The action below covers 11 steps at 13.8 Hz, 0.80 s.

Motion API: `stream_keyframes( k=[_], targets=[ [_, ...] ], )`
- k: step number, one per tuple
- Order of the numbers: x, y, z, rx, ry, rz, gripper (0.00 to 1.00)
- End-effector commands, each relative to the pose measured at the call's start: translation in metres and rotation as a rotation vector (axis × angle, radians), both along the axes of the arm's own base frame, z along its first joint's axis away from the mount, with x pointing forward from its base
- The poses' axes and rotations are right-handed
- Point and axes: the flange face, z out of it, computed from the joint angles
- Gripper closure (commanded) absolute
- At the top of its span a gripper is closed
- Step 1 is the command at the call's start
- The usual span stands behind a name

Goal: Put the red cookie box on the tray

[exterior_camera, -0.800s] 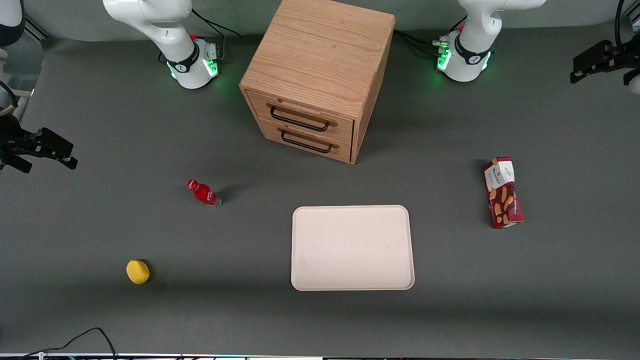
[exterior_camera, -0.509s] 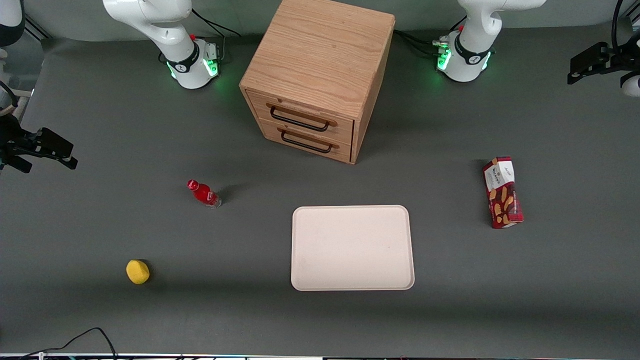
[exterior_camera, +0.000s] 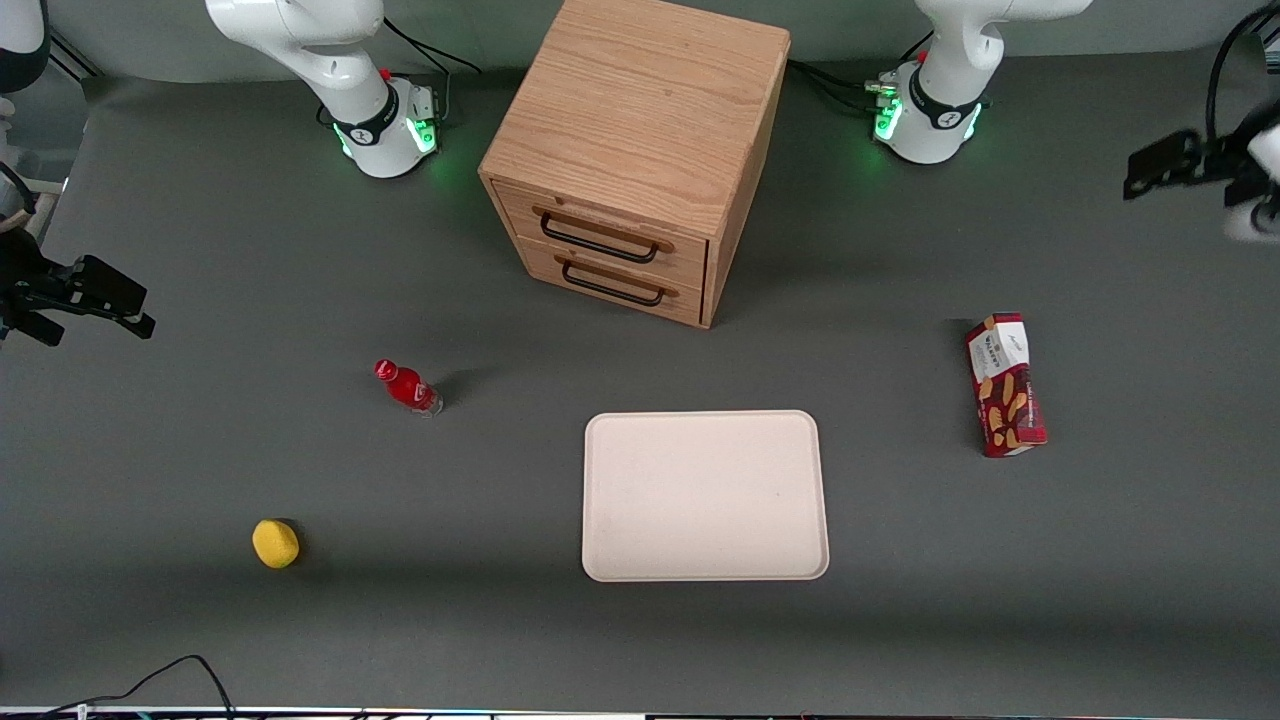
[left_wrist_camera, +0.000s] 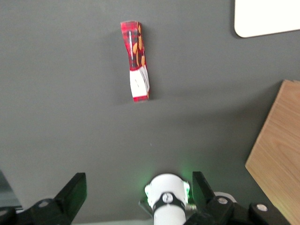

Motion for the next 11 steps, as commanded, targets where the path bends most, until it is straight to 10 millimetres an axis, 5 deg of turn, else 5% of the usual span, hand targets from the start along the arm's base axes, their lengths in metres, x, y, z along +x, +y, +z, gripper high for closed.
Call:
stream_keyframes(
  k=[1,5,9,10,11],
  targets=[
    [0.017,0.008,-0.109,-0.001,-0.006,-0.021,0.0],
    [0.038,0.033,-0.267,-0.009,-0.078,-0.101,0.0],
    [0.028,0.034,-0.367,0.006,-0.177,-0.12,0.0],
    [0.024,0.034,-0.379,0.002,-0.201,-0.109,0.33],
    [0.021,0.035,-0.384,0.001,-0.201,-0.096,0.99]
  ],
)
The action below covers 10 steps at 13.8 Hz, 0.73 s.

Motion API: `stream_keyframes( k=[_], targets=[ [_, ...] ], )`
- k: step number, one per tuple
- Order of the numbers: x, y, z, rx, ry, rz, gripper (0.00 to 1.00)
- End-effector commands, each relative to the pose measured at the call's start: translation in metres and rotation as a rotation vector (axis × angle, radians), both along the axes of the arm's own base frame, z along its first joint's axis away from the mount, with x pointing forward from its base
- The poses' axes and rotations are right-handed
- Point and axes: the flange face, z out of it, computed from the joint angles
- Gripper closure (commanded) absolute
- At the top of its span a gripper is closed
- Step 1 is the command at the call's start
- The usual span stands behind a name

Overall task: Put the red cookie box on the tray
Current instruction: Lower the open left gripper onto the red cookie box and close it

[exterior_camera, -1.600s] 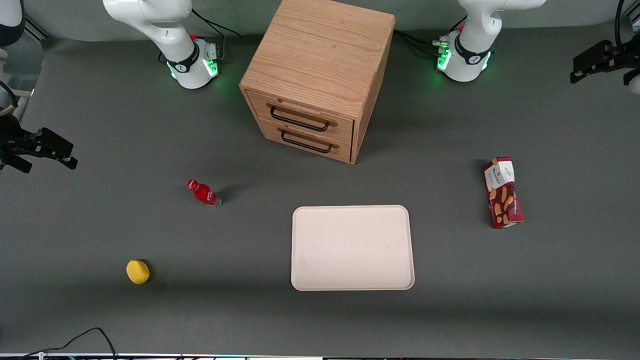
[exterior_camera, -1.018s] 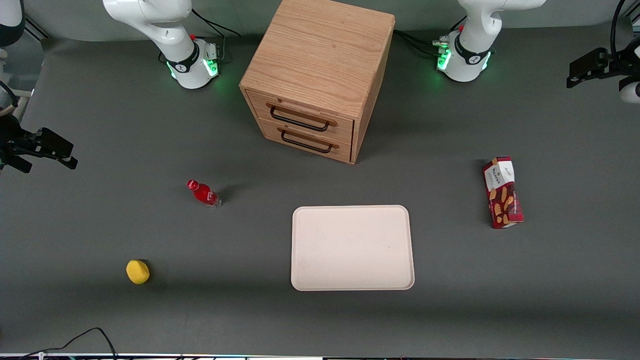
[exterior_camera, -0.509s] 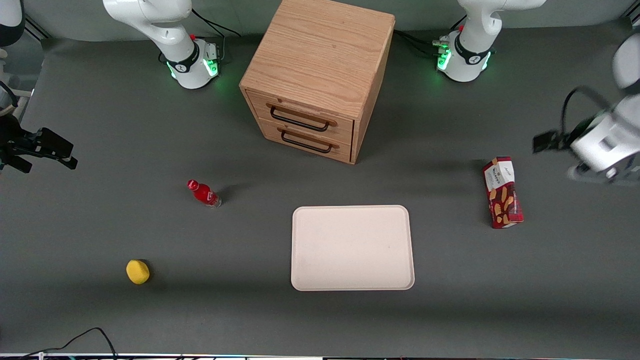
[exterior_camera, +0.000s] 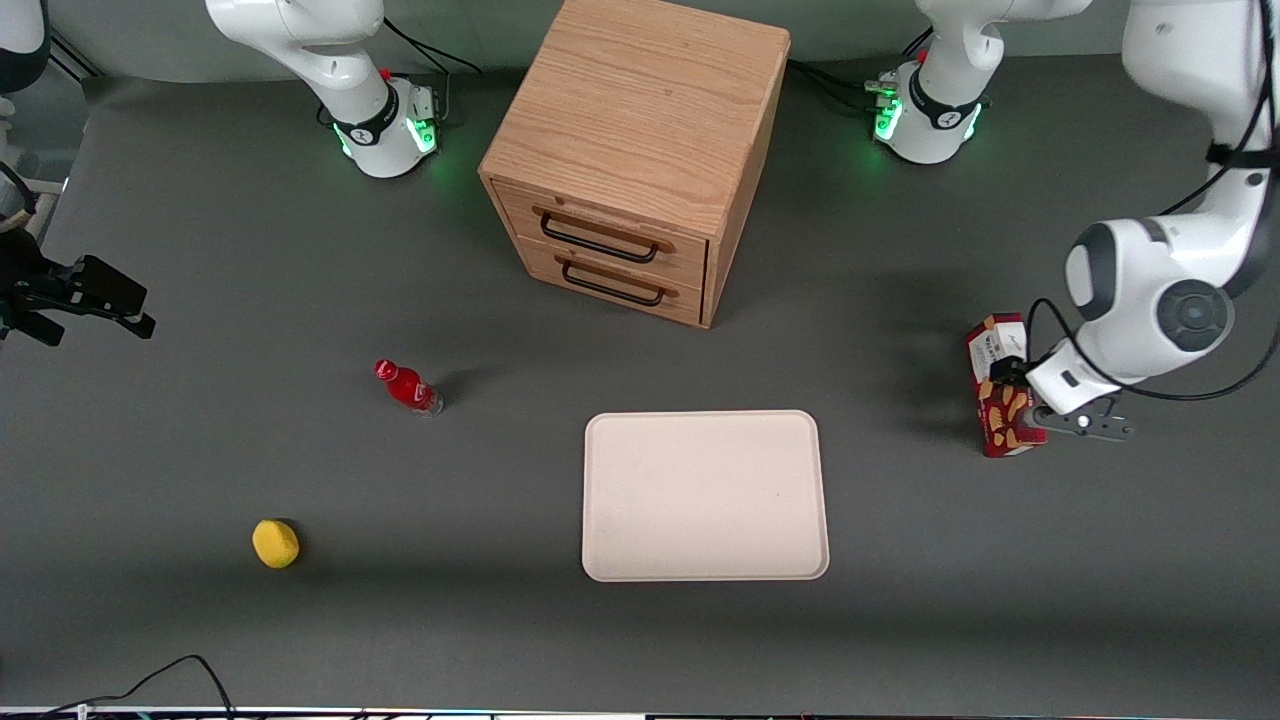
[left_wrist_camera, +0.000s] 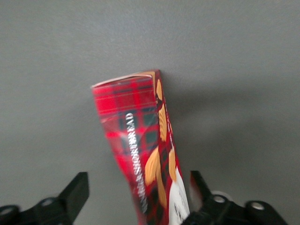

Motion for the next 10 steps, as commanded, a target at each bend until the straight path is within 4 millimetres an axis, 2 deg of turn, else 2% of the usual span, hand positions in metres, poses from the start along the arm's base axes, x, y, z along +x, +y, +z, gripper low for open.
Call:
stream_keyframes(
  k=[1,4,6,8,10],
  targets=[
    [-0.012,0.004,-0.003,-0.009,-0.025,0.006,1.0],
    [-0.01,0.005,0.007,-0.017,-0.016,0.025,1.0],
    [-0.007,0.004,0.031,-0.038,0.013,0.049,1.0],
    [0.001,0.002,0.077,-0.05,0.053,0.054,1.0],
    [0.011,-0.007,0.149,-0.054,0.073,0.113,1.0]
  ],
)
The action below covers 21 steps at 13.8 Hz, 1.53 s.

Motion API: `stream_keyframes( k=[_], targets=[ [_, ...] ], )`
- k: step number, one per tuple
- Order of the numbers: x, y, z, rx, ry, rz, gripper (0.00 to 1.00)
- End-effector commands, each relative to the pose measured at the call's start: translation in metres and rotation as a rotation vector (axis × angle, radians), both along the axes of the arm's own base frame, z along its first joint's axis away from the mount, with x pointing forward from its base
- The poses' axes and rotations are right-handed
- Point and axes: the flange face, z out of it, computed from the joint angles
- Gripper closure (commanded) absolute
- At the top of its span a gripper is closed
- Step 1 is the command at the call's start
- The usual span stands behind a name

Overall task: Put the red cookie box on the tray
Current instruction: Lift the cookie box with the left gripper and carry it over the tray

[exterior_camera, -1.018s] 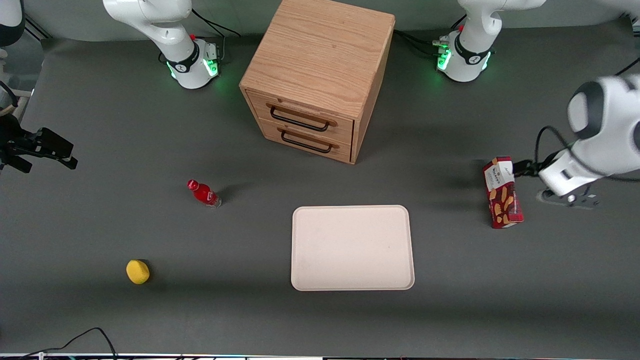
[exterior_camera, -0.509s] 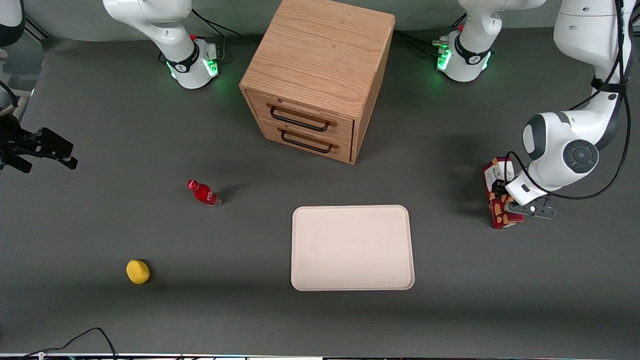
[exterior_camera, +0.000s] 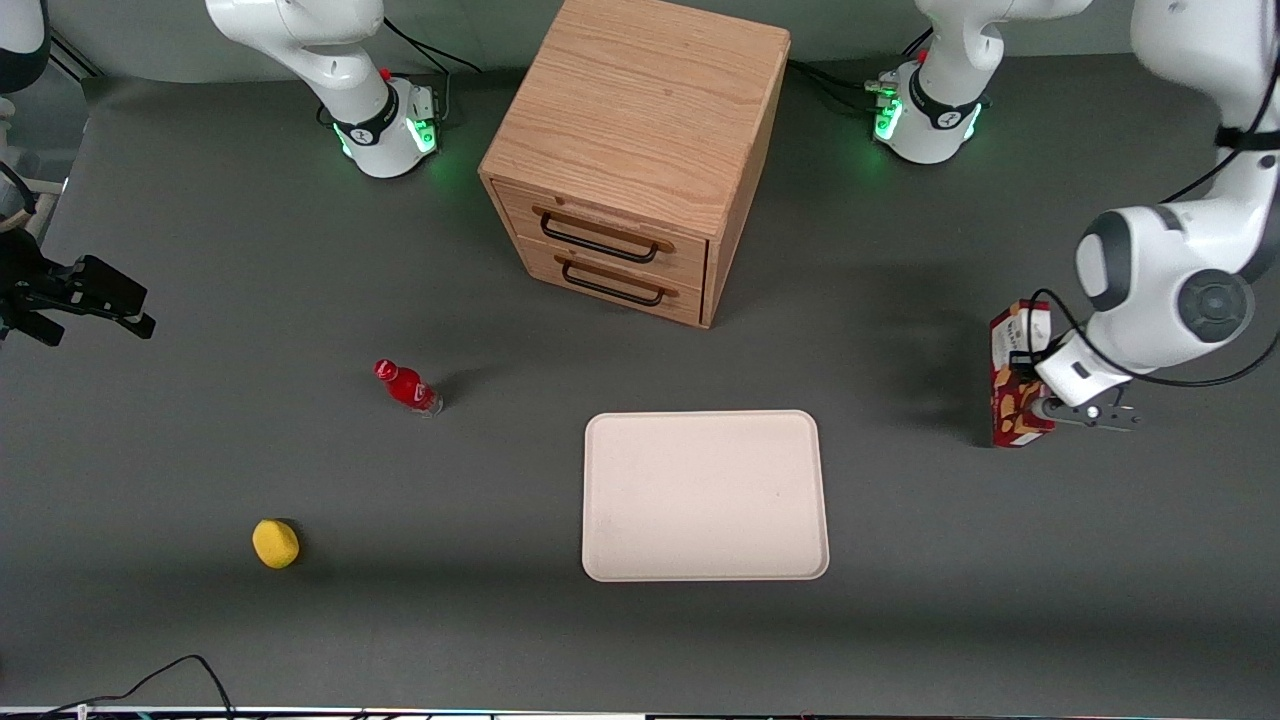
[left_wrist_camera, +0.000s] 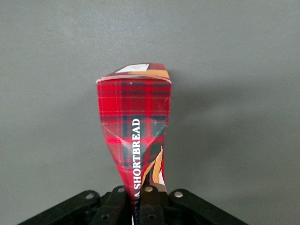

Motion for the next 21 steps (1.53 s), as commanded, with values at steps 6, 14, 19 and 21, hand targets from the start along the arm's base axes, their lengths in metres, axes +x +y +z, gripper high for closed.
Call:
stream_keyframes(
  k=[6,14,19,21],
  targets=[
    [0.052,-0.148,0.248,-0.014,-0.015,0.168,1.0],
    [0.122,-0.326,0.021,-0.038,-0.202,0.182,1.0],
    [0.116,-0.329,-0.046,-0.009,-0.279,0.153,0.0],
    [0.116,-0.321,-0.025,0.005,-0.269,0.169,0.0]
  ],
)
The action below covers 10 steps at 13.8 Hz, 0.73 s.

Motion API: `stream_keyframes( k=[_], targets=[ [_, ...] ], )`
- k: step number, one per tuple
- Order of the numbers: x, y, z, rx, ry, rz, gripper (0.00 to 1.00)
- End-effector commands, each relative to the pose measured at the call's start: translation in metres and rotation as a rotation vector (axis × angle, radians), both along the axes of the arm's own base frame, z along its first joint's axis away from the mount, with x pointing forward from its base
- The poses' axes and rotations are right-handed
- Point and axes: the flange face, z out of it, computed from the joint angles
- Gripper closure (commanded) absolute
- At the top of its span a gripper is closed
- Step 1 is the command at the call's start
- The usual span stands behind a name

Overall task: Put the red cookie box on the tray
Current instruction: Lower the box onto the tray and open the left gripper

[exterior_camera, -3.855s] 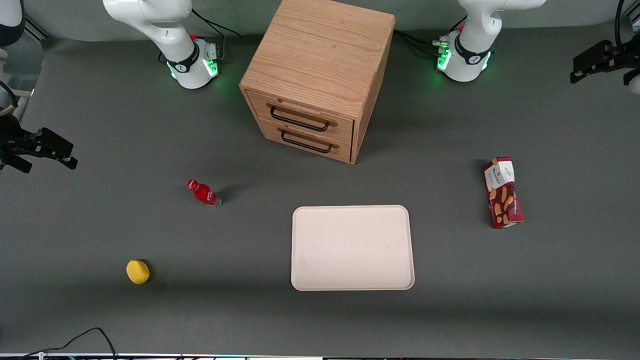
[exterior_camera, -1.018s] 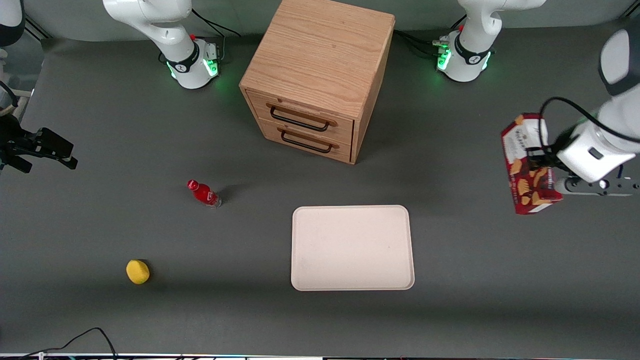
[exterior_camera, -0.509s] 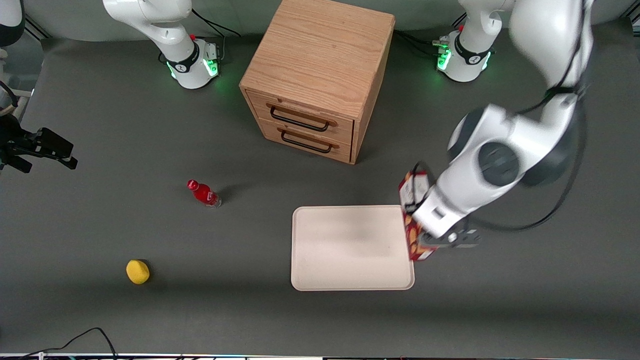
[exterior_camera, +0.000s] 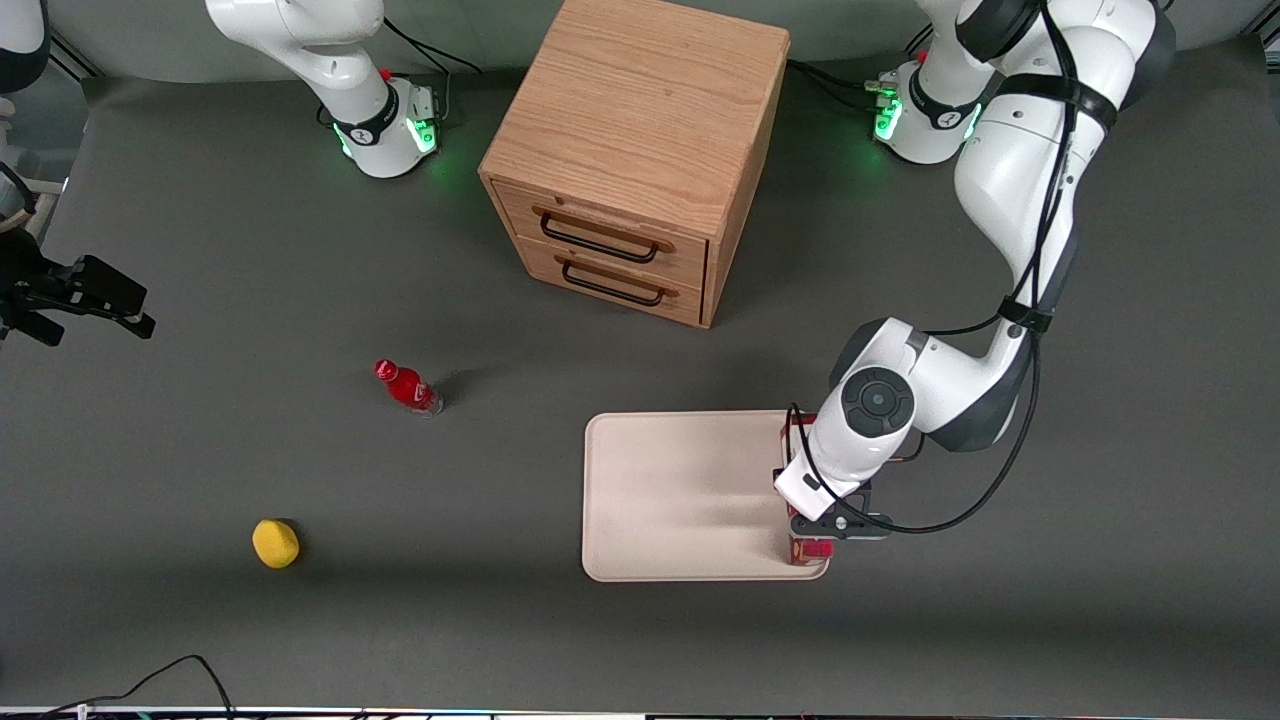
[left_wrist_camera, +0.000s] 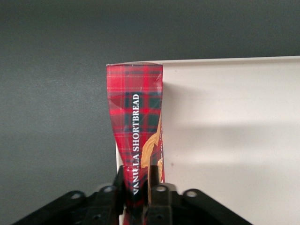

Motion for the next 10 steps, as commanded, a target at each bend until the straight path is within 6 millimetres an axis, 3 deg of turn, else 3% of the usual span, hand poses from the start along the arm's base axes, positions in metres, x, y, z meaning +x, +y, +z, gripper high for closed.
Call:
stream_keyframes(
  k=[1,2,4,6,8,10],
  targets=[
    [-0.008,0.014,0.049,0.058,0.02,0.039,0.0],
    [-0.014,0.021,0.083,0.063,0.049,0.065,0.0],
    [-0.029,0.049,0.174,0.033,0.09,0.064,0.0],
    [-0.052,0.098,0.246,0.041,0.154,0.046,0.0],
    [-0.082,0.147,0.299,0.029,0.236,-0.01,0.0],
    [-0.128,0.208,0.338,0.007,0.286,-0.085,0.0]
  ],
)
